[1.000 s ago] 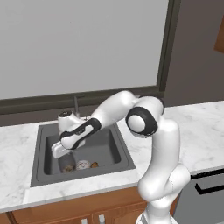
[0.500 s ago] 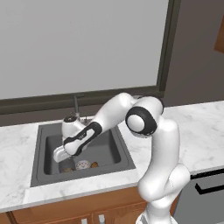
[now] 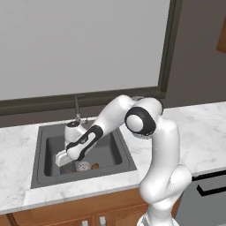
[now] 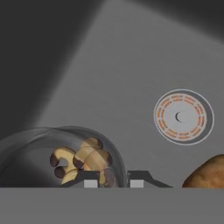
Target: Pick the jar and glass cup and place them in the sink. Then turn on the water.
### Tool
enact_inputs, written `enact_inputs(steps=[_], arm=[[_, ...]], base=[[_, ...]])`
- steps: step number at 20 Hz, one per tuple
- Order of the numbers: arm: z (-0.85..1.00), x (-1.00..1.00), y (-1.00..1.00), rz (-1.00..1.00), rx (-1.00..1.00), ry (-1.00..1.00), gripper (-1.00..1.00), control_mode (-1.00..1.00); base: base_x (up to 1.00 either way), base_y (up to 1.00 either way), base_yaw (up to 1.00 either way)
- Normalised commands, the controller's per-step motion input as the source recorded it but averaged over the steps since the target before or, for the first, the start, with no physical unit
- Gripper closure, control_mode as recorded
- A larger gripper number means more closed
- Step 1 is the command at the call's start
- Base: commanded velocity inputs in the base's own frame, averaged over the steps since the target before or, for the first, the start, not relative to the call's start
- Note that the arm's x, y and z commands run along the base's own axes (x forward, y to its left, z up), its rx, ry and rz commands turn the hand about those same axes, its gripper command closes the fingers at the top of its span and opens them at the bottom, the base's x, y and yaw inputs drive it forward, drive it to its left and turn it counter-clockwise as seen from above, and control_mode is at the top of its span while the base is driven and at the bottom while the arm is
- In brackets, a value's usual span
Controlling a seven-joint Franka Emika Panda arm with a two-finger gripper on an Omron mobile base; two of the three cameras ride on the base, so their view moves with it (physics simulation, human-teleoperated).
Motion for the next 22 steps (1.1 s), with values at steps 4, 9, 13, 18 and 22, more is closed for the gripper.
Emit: enact_inputs(steps=[4, 9, 13, 18, 22], arm=[[-0.25, 0.00, 0.00, 0.00, 0.00, 0.00, 1.00, -1.00], [-0.21, 0.00, 0.00, 0.00, 0.00, 0.00, 1.00, -1.00], [-0.16, 0.00, 0.00, 0.00, 0.00, 0.00, 1.00, -1.00], [-0.10, 0.00, 0.03, 0.00, 0.00, 0.01, 1.00, -1.00], [-0.11, 0.00, 0.08, 0.00, 0.00, 0.02, 1.00, -1.00]], base=[[0.00, 0.00, 0.00], [0.00, 0.00, 0.00], [0.00, 0.00, 0.00], [0.00, 0.00, 0.00], [0.00, 0.00, 0.00]])
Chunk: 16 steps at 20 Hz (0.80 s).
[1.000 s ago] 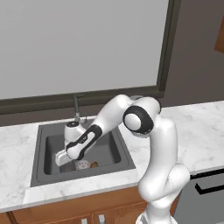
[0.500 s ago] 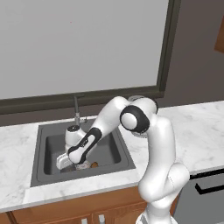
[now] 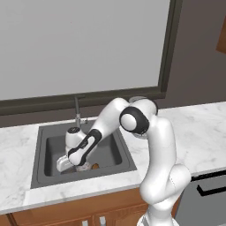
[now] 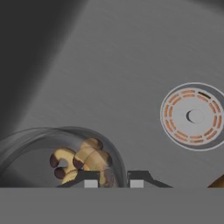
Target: Pick the jar and glass cup and place them in the sink. Then turn on the water.
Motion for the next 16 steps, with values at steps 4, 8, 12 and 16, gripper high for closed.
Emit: enact_inputs(steps=[4, 8, 12, 16], arm=[[-0.16, 0.00, 0.04, 0.00, 0.00, 0.02, 1.00, -1.00], [-0.18, 0.00, 0.03, 0.00, 0.00, 0.02, 1.00, -1.00], [0.00, 0.00, 0.00, 0.00, 0.00, 0.00, 1.00, -1.00], [0.00, 0.00, 0.00, 0.00, 0.00, 0.00, 1.00, -1.00]], base=[[0.00, 0.00, 0.00], [0.00, 0.00, 0.00], [0.00, 0.00, 0.00], [0.00, 0.00, 0.00]])
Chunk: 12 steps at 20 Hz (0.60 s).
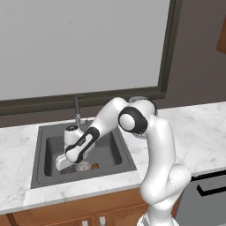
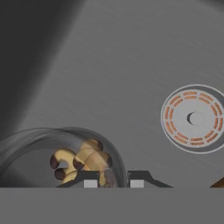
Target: Pick the jar and glass cup and place them in the sink. Then turn on the water.
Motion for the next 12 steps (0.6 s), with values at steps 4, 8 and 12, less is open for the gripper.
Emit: enact_inputs(steps=[4, 8, 12], arm=[[0.00, 0.00, 0.00, 0.00, 0.00, 0.00, 1.00, -1.00], [0.00, 0.00, 0.00, 0.00, 0.00, 0.00, 1.00, -1.00], [0.00, 0.00, 0.00, 0.00, 0.00, 0.00, 1.00, -1.00]], base=[[0.00, 0.00, 0.00], [0.00, 0.00, 0.00], [0.00, 0.00, 0.00]])
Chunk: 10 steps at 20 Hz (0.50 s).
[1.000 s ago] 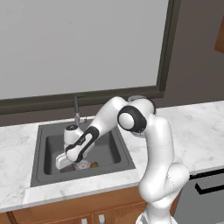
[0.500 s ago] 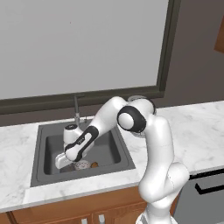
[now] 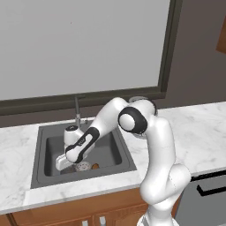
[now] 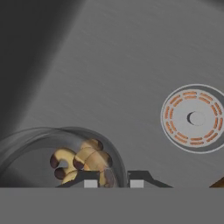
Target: Pick the jar and glass cup and place them in the sink. Then turn on the water.
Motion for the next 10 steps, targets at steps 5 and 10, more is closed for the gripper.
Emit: enact_inputs(steps=[5, 10], arm=[[0.00, 0.00, 0.00, 0.00, 0.00, 0.00, 1.00, -1.00], [0.00, 0.00, 0.00, 0.00, 0.00, 0.00, -1.00, -1.00]], base=[[0.00, 0.00, 0.00], [0.00, 0.00, 0.00]])
